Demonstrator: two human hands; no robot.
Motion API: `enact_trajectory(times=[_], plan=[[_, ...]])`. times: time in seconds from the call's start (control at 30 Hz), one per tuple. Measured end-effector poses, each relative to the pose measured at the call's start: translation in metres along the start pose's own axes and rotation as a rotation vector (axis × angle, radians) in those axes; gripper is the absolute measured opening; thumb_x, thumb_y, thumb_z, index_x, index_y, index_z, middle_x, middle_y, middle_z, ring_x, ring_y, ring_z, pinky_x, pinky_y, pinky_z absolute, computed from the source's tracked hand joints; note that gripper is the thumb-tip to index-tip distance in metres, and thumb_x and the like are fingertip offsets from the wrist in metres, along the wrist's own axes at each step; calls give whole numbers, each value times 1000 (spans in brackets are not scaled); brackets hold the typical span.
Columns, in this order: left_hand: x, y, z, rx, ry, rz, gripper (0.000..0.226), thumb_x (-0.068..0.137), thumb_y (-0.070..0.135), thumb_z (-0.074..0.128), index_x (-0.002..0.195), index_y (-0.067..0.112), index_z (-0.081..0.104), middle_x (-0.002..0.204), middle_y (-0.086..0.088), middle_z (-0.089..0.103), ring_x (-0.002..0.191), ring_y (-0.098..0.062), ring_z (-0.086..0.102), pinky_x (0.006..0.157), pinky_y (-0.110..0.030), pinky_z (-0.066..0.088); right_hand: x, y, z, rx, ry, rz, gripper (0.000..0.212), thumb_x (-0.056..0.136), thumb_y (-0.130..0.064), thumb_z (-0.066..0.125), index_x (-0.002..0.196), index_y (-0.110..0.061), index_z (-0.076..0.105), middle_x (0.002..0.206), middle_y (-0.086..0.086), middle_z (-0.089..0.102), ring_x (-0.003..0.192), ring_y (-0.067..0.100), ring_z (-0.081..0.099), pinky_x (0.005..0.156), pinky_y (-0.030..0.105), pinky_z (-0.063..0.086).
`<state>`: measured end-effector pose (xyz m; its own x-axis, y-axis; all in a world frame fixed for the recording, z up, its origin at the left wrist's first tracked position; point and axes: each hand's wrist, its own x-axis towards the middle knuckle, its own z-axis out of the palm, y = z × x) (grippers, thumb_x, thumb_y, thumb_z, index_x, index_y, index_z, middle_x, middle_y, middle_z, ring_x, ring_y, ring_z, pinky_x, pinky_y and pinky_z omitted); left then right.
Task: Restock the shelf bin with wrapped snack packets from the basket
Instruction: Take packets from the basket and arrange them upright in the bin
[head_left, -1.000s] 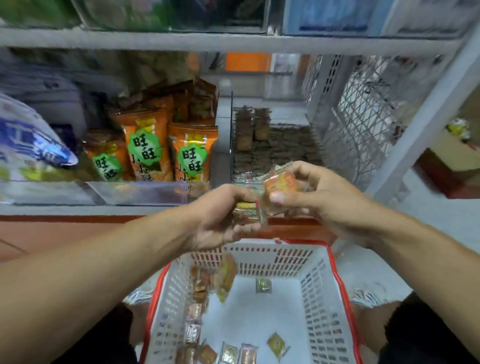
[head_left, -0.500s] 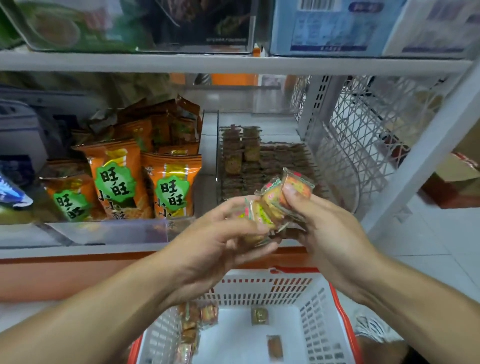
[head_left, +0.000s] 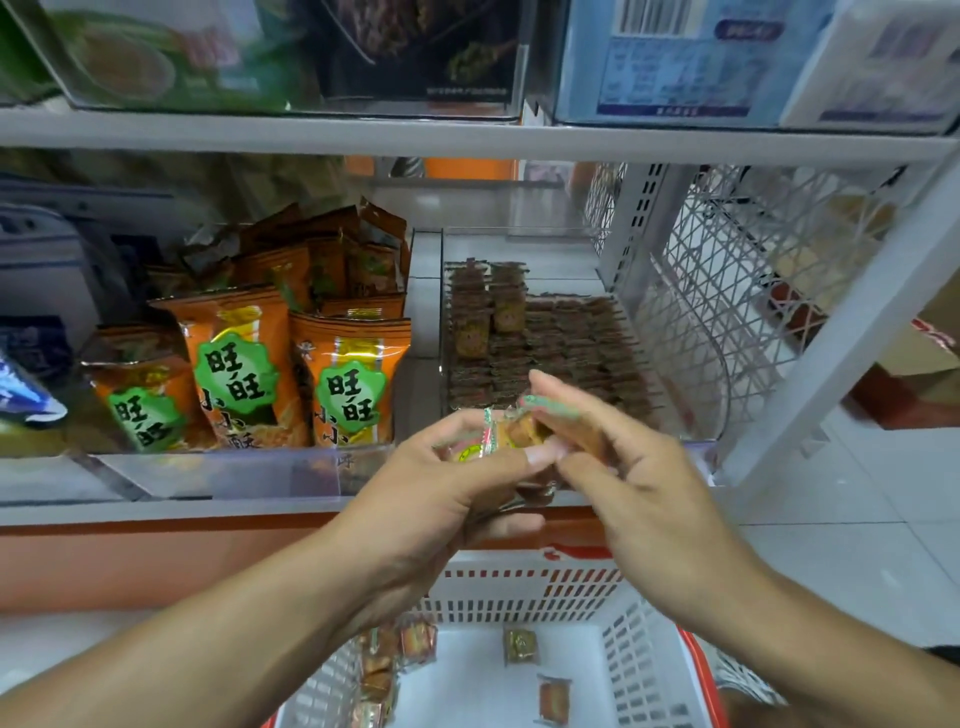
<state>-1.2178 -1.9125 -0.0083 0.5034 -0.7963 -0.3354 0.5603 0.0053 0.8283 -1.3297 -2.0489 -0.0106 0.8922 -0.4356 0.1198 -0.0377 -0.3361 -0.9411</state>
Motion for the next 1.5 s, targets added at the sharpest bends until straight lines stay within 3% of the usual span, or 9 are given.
enact_trajectory(times=[0.13,0.27,0.37,0.63,0.87,0.97,1.23,1.4,1.5], plan=[[1,1,-3,-38,32,13,39,67,21,84,105,17,77,105,-14,78,88,-17,77,61,-24,60,-9,2,3,-59,-218,-4,65,92,-58,43,153,-53,20,152,-47,19,140,-24,14,108,-3,16],[0,4,-7,-31,25,16,35,68,20,87,102,20,79,104,-14,78,90,-17,77,60,-25,59,-1,-1,0,128,-165,12,56,97,-33,60,149,-38,42,147,-25,50,138,-5,42,117,25,32],[-1,6,-8,-10,14,15,32,69,17,90,100,21,80,106,-13,78,88,-16,77,58,-25,59,4,2,-3,179,-97,-20,51,90,-9,73,133,-30,57,129,-15,68,122,5,62,99,18,49],[-5,9,-5,-15,10,8,35,63,29,86,97,22,82,99,-10,79,83,-15,77,53,-26,59,4,0,-5,297,76,-15,50,59,-29,91,98,-35,59,105,3,76,98,18,74,78,25,58],[-5,9,-5,19,-11,-6,36,67,31,89,100,18,81,93,-8,79,75,-12,75,47,-22,57,1,-6,-7,256,100,-1,50,61,-43,92,100,-39,62,99,3,75,94,18,73,75,33,60],[-5,10,-4,12,2,19,36,66,31,90,100,22,82,96,-7,80,75,-9,74,46,-22,56,2,-9,-9,295,103,73,45,66,-52,88,100,-36,62,98,3,75,89,15,70,65,24,55],[-4,11,-6,52,-30,19,42,69,31,89,108,21,79,103,-7,79,81,-9,74,49,-21,56,-3,-17,-10,560,-30,345,23,75,-36,81,76,-22,62,91,9,76,80,15,70,63,27,58],[-4,13,-6,69,-87,-4,51,70,44,86,114,19,78,109,-11,77,83,-10,73,54,-21,58,-2,-19,-10,596,-90,437,46,76,-37,79,114,-15,68,106,8,77,87,10,72,60,24,55],[-7,19,-12,-17,-215,-28,59,60,41,97,113,21,79,109,-6,77,87,-10,74,70,-24,61,2,-20,-14,633,-153,476,43,76,-41,75,113,-19,77,108,5,77,85,7,71,62,21,56]])
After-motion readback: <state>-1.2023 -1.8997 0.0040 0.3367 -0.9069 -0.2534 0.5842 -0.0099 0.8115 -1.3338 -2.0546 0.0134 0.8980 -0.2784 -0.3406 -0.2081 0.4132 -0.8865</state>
